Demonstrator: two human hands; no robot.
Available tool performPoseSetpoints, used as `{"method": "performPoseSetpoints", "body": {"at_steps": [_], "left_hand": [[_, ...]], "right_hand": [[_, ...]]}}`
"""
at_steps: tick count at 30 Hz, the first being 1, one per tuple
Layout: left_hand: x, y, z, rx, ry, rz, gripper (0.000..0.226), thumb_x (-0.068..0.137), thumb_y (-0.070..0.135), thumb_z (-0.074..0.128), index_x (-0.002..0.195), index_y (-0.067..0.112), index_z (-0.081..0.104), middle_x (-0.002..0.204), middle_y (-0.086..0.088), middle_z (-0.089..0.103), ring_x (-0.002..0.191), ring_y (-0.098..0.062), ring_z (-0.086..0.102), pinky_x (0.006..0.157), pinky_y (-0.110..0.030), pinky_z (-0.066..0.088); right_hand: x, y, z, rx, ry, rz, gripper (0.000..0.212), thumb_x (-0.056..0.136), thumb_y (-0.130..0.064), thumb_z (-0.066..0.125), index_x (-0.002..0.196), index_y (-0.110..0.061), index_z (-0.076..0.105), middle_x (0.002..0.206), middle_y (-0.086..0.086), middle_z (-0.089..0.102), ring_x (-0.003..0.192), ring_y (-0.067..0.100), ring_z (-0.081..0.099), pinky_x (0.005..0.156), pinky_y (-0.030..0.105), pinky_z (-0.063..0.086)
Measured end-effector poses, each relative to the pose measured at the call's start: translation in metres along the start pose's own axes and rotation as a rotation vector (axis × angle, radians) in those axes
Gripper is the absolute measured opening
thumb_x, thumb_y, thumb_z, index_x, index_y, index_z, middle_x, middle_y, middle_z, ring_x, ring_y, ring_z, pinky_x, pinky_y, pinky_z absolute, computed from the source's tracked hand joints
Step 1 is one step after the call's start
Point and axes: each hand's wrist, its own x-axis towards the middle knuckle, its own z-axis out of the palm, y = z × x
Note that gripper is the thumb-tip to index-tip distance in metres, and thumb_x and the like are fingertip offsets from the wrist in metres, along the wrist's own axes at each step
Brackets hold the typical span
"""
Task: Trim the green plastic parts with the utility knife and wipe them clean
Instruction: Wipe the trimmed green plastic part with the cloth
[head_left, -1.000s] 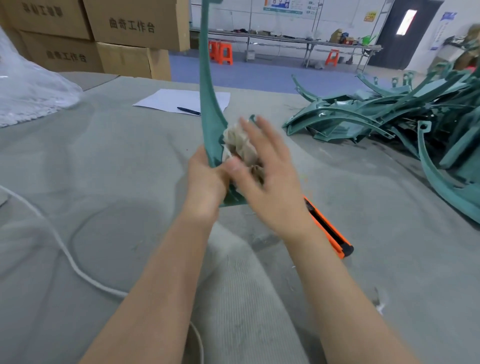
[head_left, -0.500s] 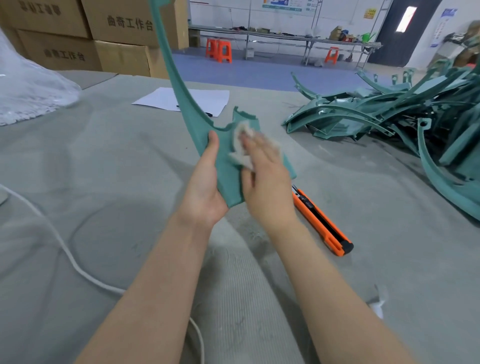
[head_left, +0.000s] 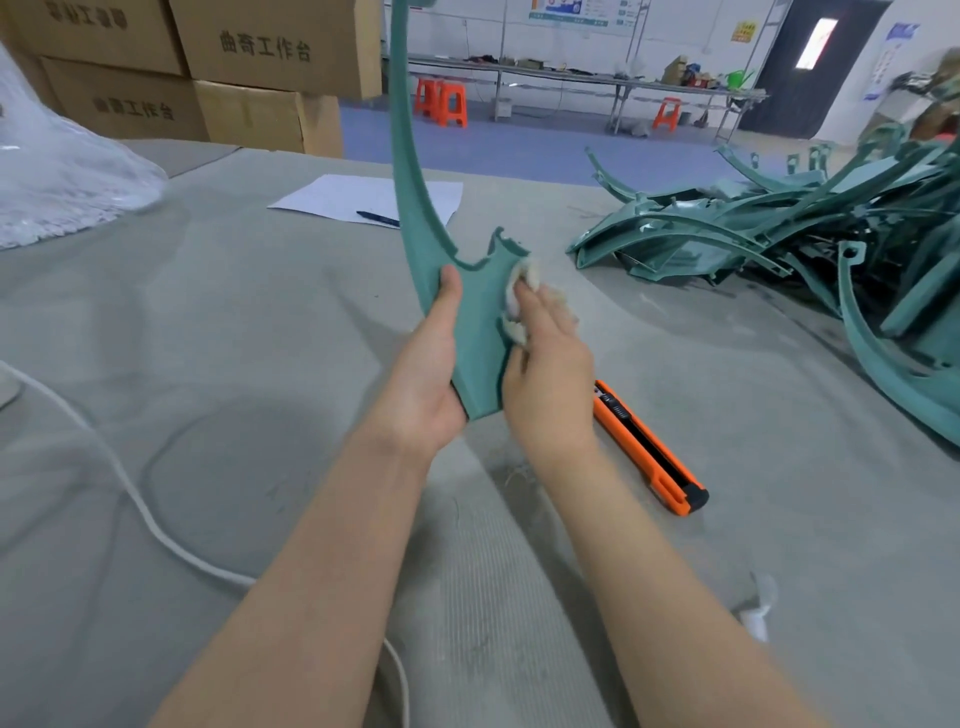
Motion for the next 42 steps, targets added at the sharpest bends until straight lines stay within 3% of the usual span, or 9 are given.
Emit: {"method": "performPoseSetpoints", "body": {"at_steps": [3, 10, 18, 21, 24, 30, 33, 35, 42], "left_hand": [[0.003, 0.007, -0.012, -0.176, 0.041, 0.026, 0.062, 0.091, 0.066, 0.037, 0.06, 0.016, 0.055, 0.058, 0.003, 0.059, 0.059, -0.01, 0.059, 0.066, -0.02, 0.045], [0.0, 0.004, -0.009, -0.165, -0.006, 0.121, 0.059, 0.098, 0.057, 0.029, 0.108, 0.013, 0.067, 0.109, -0.007, 0.072, 0.099, -0.019, 0.069, 0.084, -0.033, 0.057], [0.0, 0.019, -0.028, -0.333, 0.064, 0.146, 0.063, 0.09, 0.068, 0.037, 0.089, 0.01, 0.063, 0.075, -0.007, 0.067, 0.071, -0.021, 0.068, 0.068, -0.03, 0.058], [0.0, 0.016, -0.023, -0.336, 0.092, 0.194, 0.047, 0.1, 0.048, 0.036, 0.113, 0.012, 0.063, 0.109, -0.009, 0.072, 0.099, -0.023, 0.07, 0.081, -0.04, 0.058], [0.003, 0.01, -0.017, -0.262, 0.158, 0.15, 0.021, 0.101, 0.015, 0.045, 0.101, 0.007, 0.064, 0.09, -0.008, 0.075, 0.082, -0.02, 0.073, 0.069, -0.035, 0.06], [0.005, 0.013, -0.015, -0.311, 0.241, 0.324, 0.018, 0.099, 0.009, 0.048, 0.109, 0.007, 0.062, 0.101, -0.007, 0.073, 0.092, -0.019, 0.071, 0.082, -0.036, 0.058], [0.005, 0.008, -0.012, -0.164, 0.294, 0.361, 0.025, 0.099, 0.014, 0.05, 0.121, 0.006, 0.058, 0.114, -0.009, 0.069, 0.098, -0.022, 0.069, 0.084, -0.036, 0.057], [0.004, 0.003, -0.009, -0.052, 0.3, 0.364, 0.02, 0.098, 0.01, 0.05, 0.116, 0.008, 0.06, 0.102, -0.004, 0.071, 0.084, -0.016, 0.071, 0.072, -0.029, 0.058], [0.008, -0.007, 0.004, -0.015, 0.136, 0.281, 0.017, 0.096, 0.002, 0.051, 0.105, 0.01, 0.063, 0.092, 0.001, 0.073, 0.082, -0.012, 0.071, 0.07, -0.023, 0.057]], "right_hand": [[-0.028, -0.023, 0.024, 0.081, -0.096, -0.187, 0.054, 0.087, 0.006, 0.042, 0.139, -0.008, 0.051, 0.148, 0.008, 0.045, 0.14, 0.02, 0.036, 0.116, 0.017, 0.02], [0.002, 0.012, 0.001, 0.058, 0.028, 0.021, 0.061, 0.088, 0.015, 0.036, 0.145, -0.007, 0.039, 0.154, 0.006, 0.034, 0.146, 0.018, 0.024, 0.108, 0.002, 0.009], [-0.025, -0.016, 0.027, 0.147, -0.122, -0.336, 0.046, 0.086, 0.006, 0.044, 0.13, 0.002, 0.056, 0.14, 0.015, 0.051, 0.135, 0.023, 0.041, 0.116, 0.018, 0.02], [-0.009, 0.004, 0.01, 0.204, -0.006, -0.045, 0.06, 0.084, 0.019, 0.034, 0.138, -0.002, 0.048, 0.146, 0.007, 0.042, 0.137, 0.013, 0.034, 0.105, 0.002, 0.022], [0.003, 0.018, -0.004, 0.171, 0.078, 0.249, 0.05, 0.094, 0.007, 0.038, 0.14, -0.011, 0.048, 0.145, 0.004, 0.048, 0.134, 0.017, 0.044, 0.111, 0.016, 0.029], [0.007, -0.005, -0.014, 1.009, 0.104, 0.645, 0.018, 0.1, -0.011, 0.046, 0.105, -0.003, 0.062, 0.095, 0.019, 0.069, 0.086, 0.022, 0.059, 0.074, 0.033, 0.049], [-0.005, -0.02, -0.002, 1.179, -0.077, 0.674, 0.022, 0.102, -0.011, 0.044, 0.11, 0.008, 0.053, 0.113, 0.031, 0.059, 0.1, 0.032, 0.066, 0.087, 0.044, 0.053], [-0.011, -0.021, 0.007, 1.104, -0.132, 0.643, 0.018, 0.102, -0.009, 0.041, 0.101, -0.004, 0.059, 0.081, 0.019, 0.07, 0.064, 0.019, 0.061, 0.057, 0.027, 0.048], [-0.002, -0.003, 0.006, 0.9, 0.192, 0.674, 0.02, 0.103, -0.022, 0.044, 0.085, -0.018, 0.053, 0.081, 0.001, 0.064, 0.067, 0.014, 0.06, 0.056, 0.027, 0.048]]}}
